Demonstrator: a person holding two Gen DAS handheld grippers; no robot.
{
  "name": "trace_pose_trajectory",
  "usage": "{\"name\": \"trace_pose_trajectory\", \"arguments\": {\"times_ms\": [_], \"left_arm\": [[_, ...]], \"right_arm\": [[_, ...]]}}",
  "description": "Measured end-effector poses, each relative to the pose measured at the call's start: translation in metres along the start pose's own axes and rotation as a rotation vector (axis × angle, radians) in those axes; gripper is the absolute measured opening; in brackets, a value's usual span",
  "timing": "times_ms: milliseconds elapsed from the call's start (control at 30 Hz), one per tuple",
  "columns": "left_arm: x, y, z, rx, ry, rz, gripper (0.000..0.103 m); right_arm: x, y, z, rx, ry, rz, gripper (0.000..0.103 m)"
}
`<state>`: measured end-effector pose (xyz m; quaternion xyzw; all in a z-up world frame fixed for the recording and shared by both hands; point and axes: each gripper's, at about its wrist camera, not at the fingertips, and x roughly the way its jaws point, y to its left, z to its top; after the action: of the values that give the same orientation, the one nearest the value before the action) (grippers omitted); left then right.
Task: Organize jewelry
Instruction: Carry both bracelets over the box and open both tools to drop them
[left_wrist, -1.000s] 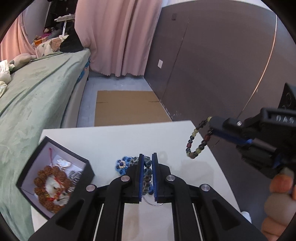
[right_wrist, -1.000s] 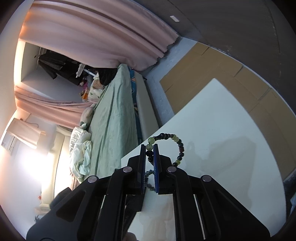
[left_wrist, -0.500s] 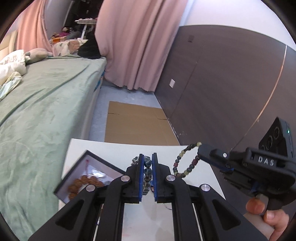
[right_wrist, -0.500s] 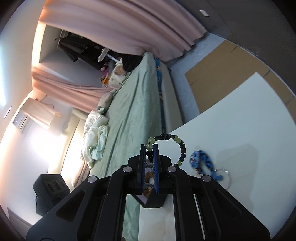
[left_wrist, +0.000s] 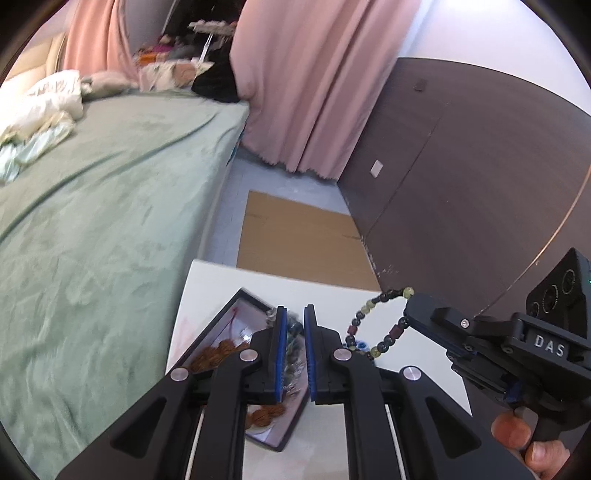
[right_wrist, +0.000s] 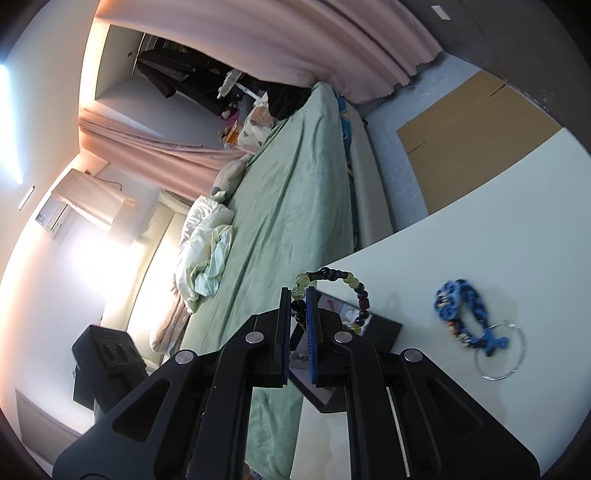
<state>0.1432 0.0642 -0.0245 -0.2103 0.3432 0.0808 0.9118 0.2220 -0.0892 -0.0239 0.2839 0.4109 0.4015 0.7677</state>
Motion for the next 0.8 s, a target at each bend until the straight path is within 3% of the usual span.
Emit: {"name": "trace_pose_trajectory", "arguments": {"times_ms": [67,100,133,200,267,500,800], "left_arm": [[0.000,0.009,-0.001,-0.018,0.008,0.010,0.010],[-0.001,0.013,0.000,-0.023,0.007,0.016,0.020],[-0.003,0.017,0.000,-0.029,0.002,0.021,0.039],[-0.010,0.024,0.000,-0.042,-0.030,0.028,0.052],[-0.016,0.031,0.002,-0.045,-0.046,0.032,0.053],[-0.027,0.053,0.005,-0.069,-0.062,0.045,0.072],[-0.036,0.069,0.008,-0.099,-0.075,0.044,0.076]], "right_arm": [[0.010,0.005,-0.004,-0.007,0.016,0.003,0.009],[0.012,0.006,-0.006,-0.009,0.023,0.004,0.009],[0.016,0.008,-0.008,-0.012,0.029,0.005,0.009],[0.025,0.012,-0.013,-0.019,0.043,0.006,0.009],[0.032,0.015,-0.016,-0.025,0.052,0.004,0.009],[0.051,0.018,-0.019,-0.043,0.060,-0.042,0.009],[0.071,0.016,-0.025,-0.089,0.082,-0.185,0.009]]}}
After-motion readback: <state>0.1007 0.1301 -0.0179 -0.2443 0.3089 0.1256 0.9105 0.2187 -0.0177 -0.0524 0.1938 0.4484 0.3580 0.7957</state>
